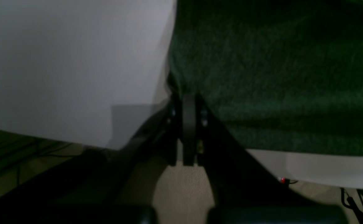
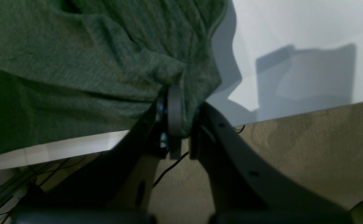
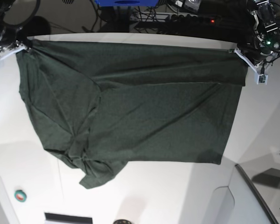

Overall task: Layout the t-shirt on the table in an organized manner, then fold the t-shirt properly
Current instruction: 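Lower the shirt flat onto the table with both grippers holding the edge, then hold the shirt edge with both grippers and pull it taut along the table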

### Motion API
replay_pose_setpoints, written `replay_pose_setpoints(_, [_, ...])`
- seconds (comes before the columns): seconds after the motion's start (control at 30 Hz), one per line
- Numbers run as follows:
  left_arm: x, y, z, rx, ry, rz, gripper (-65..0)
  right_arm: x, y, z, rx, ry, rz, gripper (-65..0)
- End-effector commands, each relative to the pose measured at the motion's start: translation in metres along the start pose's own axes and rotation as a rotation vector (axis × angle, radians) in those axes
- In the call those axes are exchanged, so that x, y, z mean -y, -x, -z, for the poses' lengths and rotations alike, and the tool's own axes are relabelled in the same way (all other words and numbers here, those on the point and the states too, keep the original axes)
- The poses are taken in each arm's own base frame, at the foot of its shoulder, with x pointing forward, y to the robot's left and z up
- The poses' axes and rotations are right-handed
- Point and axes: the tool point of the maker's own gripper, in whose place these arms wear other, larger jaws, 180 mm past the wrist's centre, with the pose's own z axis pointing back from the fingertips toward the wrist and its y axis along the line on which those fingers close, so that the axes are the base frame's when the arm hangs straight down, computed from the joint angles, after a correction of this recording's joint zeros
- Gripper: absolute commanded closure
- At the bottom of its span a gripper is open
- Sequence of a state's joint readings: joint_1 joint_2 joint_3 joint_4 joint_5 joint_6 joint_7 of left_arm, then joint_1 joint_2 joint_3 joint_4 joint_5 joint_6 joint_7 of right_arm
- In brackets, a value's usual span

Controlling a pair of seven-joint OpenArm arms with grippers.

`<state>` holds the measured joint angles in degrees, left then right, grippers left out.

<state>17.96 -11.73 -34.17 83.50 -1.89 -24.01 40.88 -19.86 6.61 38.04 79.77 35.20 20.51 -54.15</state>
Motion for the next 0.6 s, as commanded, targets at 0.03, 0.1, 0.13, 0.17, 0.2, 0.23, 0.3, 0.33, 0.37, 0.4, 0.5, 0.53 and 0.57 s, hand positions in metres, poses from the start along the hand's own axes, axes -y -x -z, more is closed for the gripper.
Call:
replay_pose_setpoints(0.03, [-0.01,-0.013,-0.005,0.041,-0.027,0.009,0.0,0.002,-0.012,-0.006,0.034,0.002,-0.013,-0.3])
replay_pose_setpoints(0.1, [-0.009,-0.017,-0.008,0.054,-0.03,0.015,0.0,0.002,-0.012,-0.006,0.034,0.002,-0.013,-2.9])
replay_pose_setpoints(0.13, [-0.009,-0.015,-0.01,0.052,-0.031,0.019,0.0,0.002,-0.012,-0.006,0.035,0.002,-0.014,-6.5])
replay_pose_setpoints(0.17, [-0.009,-0.017,-0.011,0.057,-0.033,0.022,0.0,0.001,-0.014,-0.007,0.041,0.002,-0.019,-11.6])
replay_pose_setpoints(0.2, [-0.009,-0.016,-0.012,0.057,-0.033,0.024,-5.6,-0.001,-0.016,-0.009,0.049,0.001,-0.025,-16.1])
replay_pose_setpoints(0.23, [-0.009,-0.017,-0.013,0.061,-0.035,0.026,-12.0,-0.005,-0.017,-0.01,0.057,-0.007,-0.027,-20.4])
replay_pose_setpoints(0.3, [-0.01,-0.017,-0.013,0.062,-0.036,0.023,-23.4,-0.007,-0.019,-0.016,0.088,-0.004,-0.024,-26.7])
replay_pose_setpoints(0.33, [-0.01,-0.017,-0.013,0.062,-0.036,0.023,-28.0,-0.007,-0.023,-0.022,0.111,0.005,-0.017,-27.5])
replay_pose_setpoints(0.37, [-0.01,-0.017,-0.013,0.06,-0.036,0.023,-32.6,-0.008,-0.026,-0.025,0.13,0.009,-0.011,-27.5])
replay_pose_setpoints(0.4, [-0.01,-0.017,-0.013,0.06,-0.036,0.023,-36.7,-0.005,-0.028,-0.031,0.147,0.018,-0.006,-27.8])
replay_pose_setpoints(0.5, [-0.026,-0.014,-0.018,0.062,-0.073,-0.011,-44.1,0.003,-0.041,-0.048,0.213,0.051,-0.002,-27.8])
replay_pose_setpoints(0.53, [-0.04,-0.013,-0.022,0.067,-0.103,-0.042,-44.6,0.006,-0.046,-0.054,0.232,0.062,0.0,-27.8])
replay_pose_setpoints(0.57, [-0.051,-0.013,-0.025,0.076,-0.13,-0.069,-45.1,0.01,-0.05,-0.059,0.249,0.073,0.0,-27.6])
